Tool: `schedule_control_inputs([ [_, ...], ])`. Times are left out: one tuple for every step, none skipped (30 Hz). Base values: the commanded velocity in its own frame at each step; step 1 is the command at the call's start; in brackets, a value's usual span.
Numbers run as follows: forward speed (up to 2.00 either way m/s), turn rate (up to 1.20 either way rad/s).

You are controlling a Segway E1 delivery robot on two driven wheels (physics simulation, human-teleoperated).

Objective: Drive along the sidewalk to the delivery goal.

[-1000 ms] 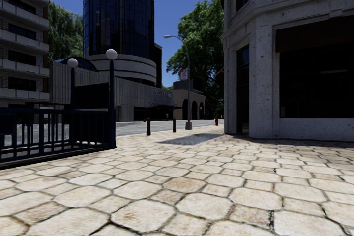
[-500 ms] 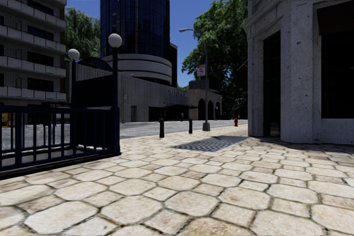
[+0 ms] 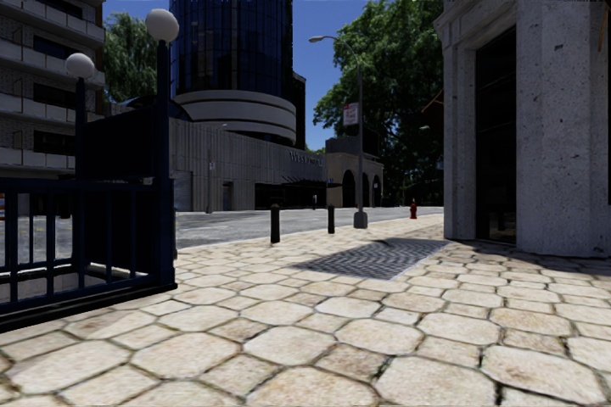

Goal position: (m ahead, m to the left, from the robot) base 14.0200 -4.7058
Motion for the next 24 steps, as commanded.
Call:
schedule_control_inputs([
  [2.00,0.00],
  [2.00,0.00],
  [2.00,0.00],
  [2.00,0.00],
  [2.00,0.00],
  [2.00,0.00],
  [2.00,0.00],
  [2.00,0.00],
  [2.00,0.00],
  [2.00,0.00],
  [2.00,0.00],
  [2.00,-0.04],
  [2.00,-0.21],
  [2.00,-0.21],
  [2.00,-0.30],
  [2.00,-0.34],
  [2.00,-0.35],
  [2.00,-0.35],
  [2.00,-0.35],
  [2.00,-0.36],
  [2.00,-0.36],
  [2.00,-0.36],
  [2.00,-0.36],
  [2.00,-0.36],
])
